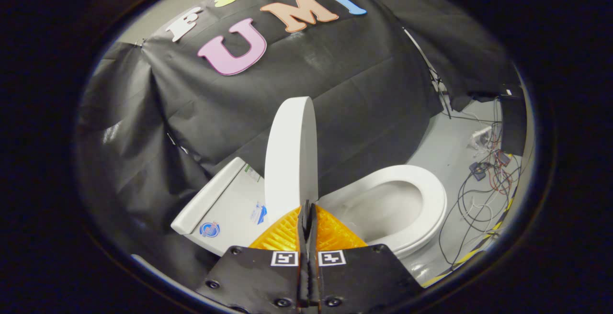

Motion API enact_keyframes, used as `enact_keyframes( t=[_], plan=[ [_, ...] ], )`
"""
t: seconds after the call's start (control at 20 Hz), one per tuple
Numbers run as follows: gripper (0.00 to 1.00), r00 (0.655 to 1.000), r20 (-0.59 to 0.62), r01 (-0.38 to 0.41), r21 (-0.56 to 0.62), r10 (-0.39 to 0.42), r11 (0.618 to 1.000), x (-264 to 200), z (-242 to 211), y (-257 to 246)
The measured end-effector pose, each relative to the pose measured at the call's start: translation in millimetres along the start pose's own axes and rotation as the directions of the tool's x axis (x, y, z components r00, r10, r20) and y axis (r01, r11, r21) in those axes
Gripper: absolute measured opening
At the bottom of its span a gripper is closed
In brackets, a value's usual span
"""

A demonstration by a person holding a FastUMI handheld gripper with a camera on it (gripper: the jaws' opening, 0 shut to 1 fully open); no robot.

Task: Open the toilet lid.

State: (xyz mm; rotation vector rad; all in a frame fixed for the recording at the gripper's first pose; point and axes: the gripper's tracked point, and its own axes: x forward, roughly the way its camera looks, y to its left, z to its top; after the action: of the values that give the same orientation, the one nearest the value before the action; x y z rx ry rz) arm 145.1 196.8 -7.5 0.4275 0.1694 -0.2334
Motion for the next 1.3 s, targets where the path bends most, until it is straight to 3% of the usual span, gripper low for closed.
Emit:
enact_keyframes(
  t=[0.5,1.0,1.3],
  plan=[
    [0.01,0.999,0.029,-0.017,-0.115,0.020,0.993,5.2,1.6,49.0],
    [0.01,0.994,0.049,-0.082,-0.220,0.095,0.972,18.1,-13.3,108.8],
    [0.02,0.993,0.063,-0.075,-0.266,0.095,0.961,22.4,-22.5,131.9]
  ],
)
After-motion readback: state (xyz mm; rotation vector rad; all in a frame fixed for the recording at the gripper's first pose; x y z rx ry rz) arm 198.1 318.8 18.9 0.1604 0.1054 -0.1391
